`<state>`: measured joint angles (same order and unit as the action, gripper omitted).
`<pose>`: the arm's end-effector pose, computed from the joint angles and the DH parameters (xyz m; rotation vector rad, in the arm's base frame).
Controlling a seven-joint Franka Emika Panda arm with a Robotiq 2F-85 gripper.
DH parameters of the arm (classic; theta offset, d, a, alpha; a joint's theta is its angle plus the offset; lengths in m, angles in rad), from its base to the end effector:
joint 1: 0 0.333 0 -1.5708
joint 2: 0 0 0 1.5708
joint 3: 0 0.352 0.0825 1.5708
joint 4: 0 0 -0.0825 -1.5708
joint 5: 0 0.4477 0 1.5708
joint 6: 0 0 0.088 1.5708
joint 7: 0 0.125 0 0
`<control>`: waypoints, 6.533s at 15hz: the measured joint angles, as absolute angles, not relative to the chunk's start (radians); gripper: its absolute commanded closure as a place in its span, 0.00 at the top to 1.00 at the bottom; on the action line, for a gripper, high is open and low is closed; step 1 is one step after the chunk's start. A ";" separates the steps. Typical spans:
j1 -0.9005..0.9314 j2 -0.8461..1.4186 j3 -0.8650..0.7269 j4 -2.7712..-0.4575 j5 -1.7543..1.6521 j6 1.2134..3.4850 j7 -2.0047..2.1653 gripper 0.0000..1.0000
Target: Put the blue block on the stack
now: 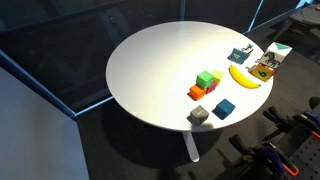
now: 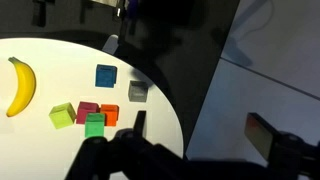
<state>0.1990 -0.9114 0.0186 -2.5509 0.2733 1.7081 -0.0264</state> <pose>0.3073 0.0997 0.5504 -2.8628 -0.3003 -0.0642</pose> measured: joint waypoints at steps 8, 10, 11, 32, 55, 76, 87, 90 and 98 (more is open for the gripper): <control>0.199 -0.911 0.019 -2.551 0.273 1.708 -0.026 1.00; 0.199 -0.911 0.019 -2.551 0.273 1.708 -0.026 1.00; 0.196 -0.911 0.021 -2.551 0.273 1.710 -0.026 1.00; 0.005 -0.526 0.154 -2.463 -0.021 2.102 0.170 1.00; -0.009 -0.134 0.026 -2.289 -0.039 2.223 0.213 1.00; -0.009 -0.051 0.013 -2.242 -0.039 2.270 0.215 1.00; -0.011 0.053 -0.014 -2.196 -0.036 2.229 0.189 1.00; -0.011 0.053 -0.017 -2.206 -0.036 2.229 0.190 1.00; -0.022 0.193 -0.065 -2.118 -0.039 2.245 0.260 1.00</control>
